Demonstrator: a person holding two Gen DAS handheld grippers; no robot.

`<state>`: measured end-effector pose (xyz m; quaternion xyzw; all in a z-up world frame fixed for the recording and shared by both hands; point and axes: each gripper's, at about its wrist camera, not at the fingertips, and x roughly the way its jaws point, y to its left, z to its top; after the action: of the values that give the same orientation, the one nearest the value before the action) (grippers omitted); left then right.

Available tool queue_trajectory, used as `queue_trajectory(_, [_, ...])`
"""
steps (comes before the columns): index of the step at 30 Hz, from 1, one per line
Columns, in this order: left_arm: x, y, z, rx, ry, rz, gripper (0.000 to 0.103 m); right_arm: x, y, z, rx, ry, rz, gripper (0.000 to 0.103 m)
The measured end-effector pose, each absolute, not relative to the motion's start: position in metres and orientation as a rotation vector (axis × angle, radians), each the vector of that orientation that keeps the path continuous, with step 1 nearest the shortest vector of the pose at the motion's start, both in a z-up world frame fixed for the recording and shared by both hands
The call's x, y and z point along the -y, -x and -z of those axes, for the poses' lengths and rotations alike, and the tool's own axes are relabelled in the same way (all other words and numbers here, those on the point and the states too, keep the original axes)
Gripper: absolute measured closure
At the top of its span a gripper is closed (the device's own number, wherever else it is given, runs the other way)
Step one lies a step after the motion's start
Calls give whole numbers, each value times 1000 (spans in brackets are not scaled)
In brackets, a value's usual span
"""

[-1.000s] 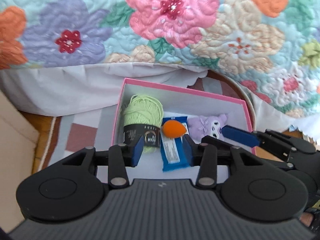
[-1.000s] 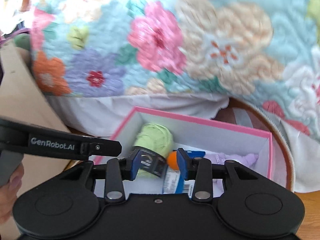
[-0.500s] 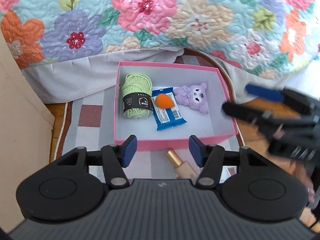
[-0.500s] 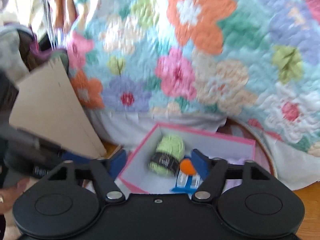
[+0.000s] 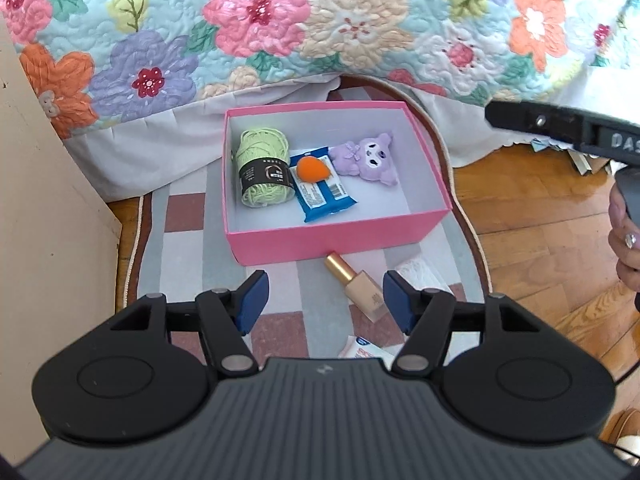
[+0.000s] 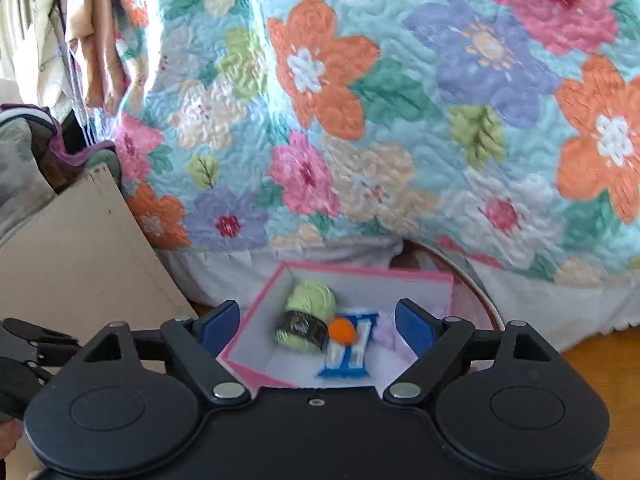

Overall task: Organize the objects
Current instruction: 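Lift the left tool out of the box and back over the rug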

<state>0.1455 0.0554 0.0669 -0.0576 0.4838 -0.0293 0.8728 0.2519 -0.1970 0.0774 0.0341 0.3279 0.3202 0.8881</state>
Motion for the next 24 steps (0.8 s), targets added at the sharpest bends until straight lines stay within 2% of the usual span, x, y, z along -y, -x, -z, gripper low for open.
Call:
queue_trajectory(2, [-53,-137,-68,-1014,134,71,40,201,-246,-74,-738,-71,-683,15])
queue_trajectory(8, [-44,-110,-69,-1020,145,92,31,202,-211,-69,-859,8,-742,15])
queue_trajectory(15, [-29,-80,-65,-1019,110,110,25,195,-172,-65,-933,104,-813,15])
queue_trajectory(18, [-25,-63,-58,-1004,124,139,16,190,-158,-61,-953,138,-857,15])
queue_trajectory(21, [-22,-49,-48,-1007,125,137,13,184,-144,-56,-962,178,-897,15])
queue_trajectory(24, [-23,-39,-38,-1009,127,134,6,180,-133,-51,-975,203,-928,15])
